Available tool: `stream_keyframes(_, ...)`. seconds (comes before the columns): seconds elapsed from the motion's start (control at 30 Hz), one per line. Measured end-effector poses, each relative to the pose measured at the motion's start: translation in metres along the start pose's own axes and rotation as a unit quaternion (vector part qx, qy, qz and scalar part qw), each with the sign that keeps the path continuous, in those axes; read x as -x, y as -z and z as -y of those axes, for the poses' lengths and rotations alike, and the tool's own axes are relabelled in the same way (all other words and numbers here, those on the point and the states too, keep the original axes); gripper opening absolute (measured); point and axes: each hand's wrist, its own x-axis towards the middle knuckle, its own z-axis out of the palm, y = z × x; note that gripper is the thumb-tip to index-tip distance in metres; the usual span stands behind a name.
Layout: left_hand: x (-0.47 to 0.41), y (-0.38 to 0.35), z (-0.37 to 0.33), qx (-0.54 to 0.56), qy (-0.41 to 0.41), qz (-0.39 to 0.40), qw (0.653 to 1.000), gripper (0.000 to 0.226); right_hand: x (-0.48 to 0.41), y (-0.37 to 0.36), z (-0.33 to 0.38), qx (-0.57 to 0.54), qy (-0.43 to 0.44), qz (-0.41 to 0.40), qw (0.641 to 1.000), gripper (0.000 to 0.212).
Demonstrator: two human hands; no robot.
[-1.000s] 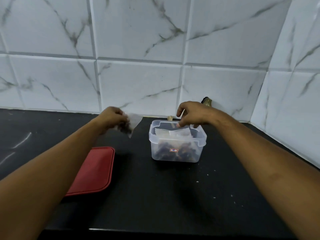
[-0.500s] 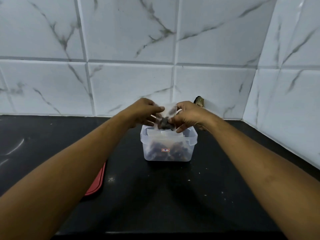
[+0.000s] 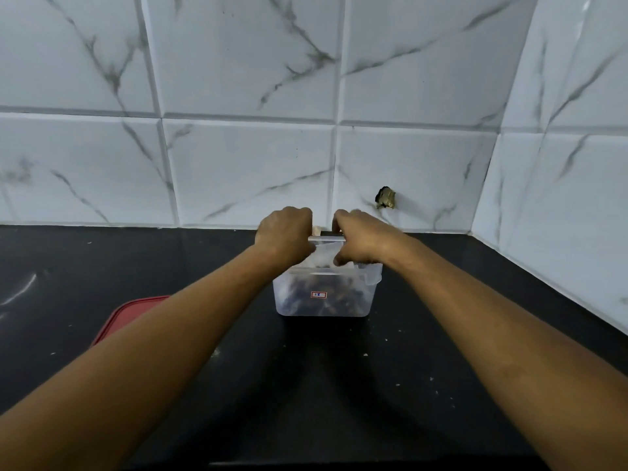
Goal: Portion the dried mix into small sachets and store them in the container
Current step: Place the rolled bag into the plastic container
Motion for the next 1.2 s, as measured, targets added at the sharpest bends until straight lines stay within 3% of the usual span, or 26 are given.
stream_keyframes(0.1, -0.006, 0.010, 0.003, 0.089, -0.003, 0.101, 0.991, 0.014, -0.007, 0.006, -0.002, -0.060, 0.012, 0.060, 0.996, 0.040)
stream_keyframes(0.2, -0.008, 0.011, 0.001, 0.067, -0.001, 0.222, 0.973, 0.026, -0.009, 0.004, -0.001, -0.030, 0.014, 0.148, 0.988, 0.038)
stream_keyframes(0.33, -0.011, 0.001, -0.007, -0.030, -0.016, 0.245, 0.969, 0.032, -0.013, -0.005, 0.000, 0.008, 0.015, 0.156, 0.988, 0.058)
stream_keyframes(0.53, -0.014, 0.004, -0.012, -0.024, -0.007, 0.311, 0.950, 0.059, -0.020, -0.008, 0.001, 0.035, 0.000, 0.176, 0.984, 0.068)
stream_keyframes(0.7, -0.008, 0.008, -0.011, -0.011, -0.006, 0.286, 0.958, 0.034, -0.018, -0.010, -0.001, 0.029, 0.020, 0.145, 0.989, 0.062)
stream_keyframes(0.83, -0.002, 0.015, -0.002, 0.114, 0.026, 0.214, 0.970, 0.035, -0.010, -0.009, -0.007, -0.022, 0.027, 0.092, 0.995, 0.038)
stream_keyframes(0.93, 0.002, 0.032, 0.011, 0.201, 0.050, 0.164, 0.965, 0.033, -0.002, 0.005, -0.005, -0.088, 0.007, 0.035, 0.995, 0.032)
stream_keyframes(1.07, 0.015, 0.063, 0.041, 0.231, 0.071, 0.130, 0.961, 0.029, 0.015, 0.031, 0.013, -0.151, 0.023, -0.027, 0.988, 0.027)
stream_keyframes(1.2, 0.042, 0.081, 0.080, 0.248, 0.112, 0.121, 0.955, 0.029, 0.027, 0.034, 0.049, -0.196, 0.059, -0.018, 0.979, 0.023)
